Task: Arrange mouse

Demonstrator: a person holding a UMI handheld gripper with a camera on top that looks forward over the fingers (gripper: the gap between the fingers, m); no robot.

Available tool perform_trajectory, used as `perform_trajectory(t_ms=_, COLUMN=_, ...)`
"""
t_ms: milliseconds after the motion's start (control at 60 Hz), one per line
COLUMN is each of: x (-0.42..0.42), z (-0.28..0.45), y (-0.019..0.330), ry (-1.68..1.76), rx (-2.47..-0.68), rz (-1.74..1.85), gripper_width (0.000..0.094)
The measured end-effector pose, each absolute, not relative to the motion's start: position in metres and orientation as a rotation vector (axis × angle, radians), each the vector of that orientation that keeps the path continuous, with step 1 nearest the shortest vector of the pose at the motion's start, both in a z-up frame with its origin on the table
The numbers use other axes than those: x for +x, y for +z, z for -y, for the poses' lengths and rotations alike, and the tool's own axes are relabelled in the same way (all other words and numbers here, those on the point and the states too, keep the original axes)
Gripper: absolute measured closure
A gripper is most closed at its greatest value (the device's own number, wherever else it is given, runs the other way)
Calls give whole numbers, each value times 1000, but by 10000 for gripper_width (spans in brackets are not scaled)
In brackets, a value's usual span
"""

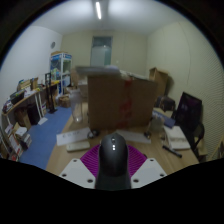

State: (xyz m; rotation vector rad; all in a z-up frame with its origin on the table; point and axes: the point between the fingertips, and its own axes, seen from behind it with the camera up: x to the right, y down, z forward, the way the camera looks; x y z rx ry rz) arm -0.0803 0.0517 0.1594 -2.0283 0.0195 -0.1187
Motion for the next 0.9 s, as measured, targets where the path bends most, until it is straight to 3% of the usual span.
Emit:
perform_trajectory(t_ms=217, x=-42, z=-42, y=15, ry=-79, rx=-2225, rz=38, gripper_width=592)
perform_trajectory(t_ms=250, x=-40, z=-39, y=-2, ry=-84, rx=-2255, rz=61, gripper_width=579)
perform_trajectory(t_ms=267, x=-38, z=-36, y=-10, ry=-85, rx=-2272, rz=71, gripper_width=519)
perform_trajectory(t_ms=300, x=-40, z=-43, y=-7, ry=-64, rx=-2218, rz=68, gripper_width=559)
perform_trajectory(t_ms=467, x=-40, z=-37, y=-12, ry=8, rx=-2288, rz=-15, gripper_width=397)
perform_trajectory(t_ms=483, x=-39, z=-37, y=-11, ry=11, rx=-2306, rz=-23, gripper_width=307)
perform_trajectory(t_ms=567, x=-39, z=-21, y=-2, ry=-13, rx=-2359, rz=-54, gripper_width=93)
perform_trajectory(t_ms=900, x=-58, z=94, y=96, ry=21, rx=-2273, rz=-223, gripper_width=130)
